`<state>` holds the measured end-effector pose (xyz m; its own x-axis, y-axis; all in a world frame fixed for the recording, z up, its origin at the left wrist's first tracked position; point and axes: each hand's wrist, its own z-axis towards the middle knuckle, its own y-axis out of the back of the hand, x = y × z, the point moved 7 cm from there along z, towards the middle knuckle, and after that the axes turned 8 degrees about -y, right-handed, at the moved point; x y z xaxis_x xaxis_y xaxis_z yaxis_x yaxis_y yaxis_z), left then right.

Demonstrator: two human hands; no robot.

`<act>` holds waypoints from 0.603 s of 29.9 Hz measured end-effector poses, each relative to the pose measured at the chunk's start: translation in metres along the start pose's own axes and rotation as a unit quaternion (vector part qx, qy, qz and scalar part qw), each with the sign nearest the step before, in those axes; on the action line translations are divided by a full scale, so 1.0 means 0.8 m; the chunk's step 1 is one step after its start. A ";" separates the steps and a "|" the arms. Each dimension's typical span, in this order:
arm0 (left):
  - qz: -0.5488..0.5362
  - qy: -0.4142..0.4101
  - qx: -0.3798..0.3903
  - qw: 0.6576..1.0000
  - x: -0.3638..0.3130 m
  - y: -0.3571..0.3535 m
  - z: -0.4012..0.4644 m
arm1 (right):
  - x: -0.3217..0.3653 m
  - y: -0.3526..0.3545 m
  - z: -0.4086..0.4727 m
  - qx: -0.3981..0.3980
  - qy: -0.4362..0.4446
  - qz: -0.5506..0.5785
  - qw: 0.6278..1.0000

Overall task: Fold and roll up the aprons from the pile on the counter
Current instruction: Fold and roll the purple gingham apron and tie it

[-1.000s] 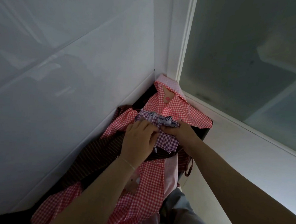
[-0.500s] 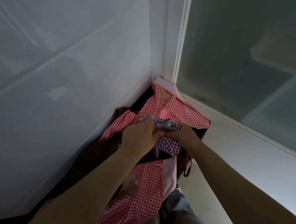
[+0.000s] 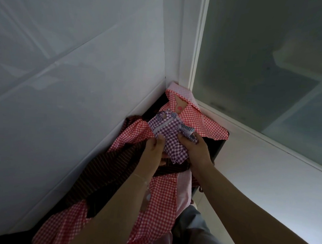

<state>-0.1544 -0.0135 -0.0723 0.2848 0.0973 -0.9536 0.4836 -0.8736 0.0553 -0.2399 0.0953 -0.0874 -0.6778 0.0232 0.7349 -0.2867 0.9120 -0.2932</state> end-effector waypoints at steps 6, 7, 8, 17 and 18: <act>0.355 -0.089 0.101 0.925 -0.020 0.017 -0.003 | 0.022 0.004 0.003 -0.006 0.074 -0.223 0.972; 0.372 -0.118 0.102 0.915 -0.035 0.024 0.001 | 0.028 0.003 0.004 0.008 0.084 -0.289 0.954; 0.379 -0.141 0.114 0.908 -0.050 0.029 0.005 | 0.032 0.002 0.003 0.031 0.092 -0.354 0.930; 0.327 -0.145 0.257 0.898 -0.117 0.030 0.054 | 0.052 -0.025 -0.058 0.305 0.010 -0.472 0.827; 0.269 -0.104 0.269 0.919 -0.105 0.024 0.050 | 0.057 -0.027 -0.066 0.322 0.006 -0.453 0.831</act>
<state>-0.2021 -0.0579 -0.0030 0.1721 -0.4622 -0.8699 -0.1765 -0.8833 0.4344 -0.2290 0.0978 -0.0153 0.0194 -0.5453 0.8380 -0.9815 0.1491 0.1197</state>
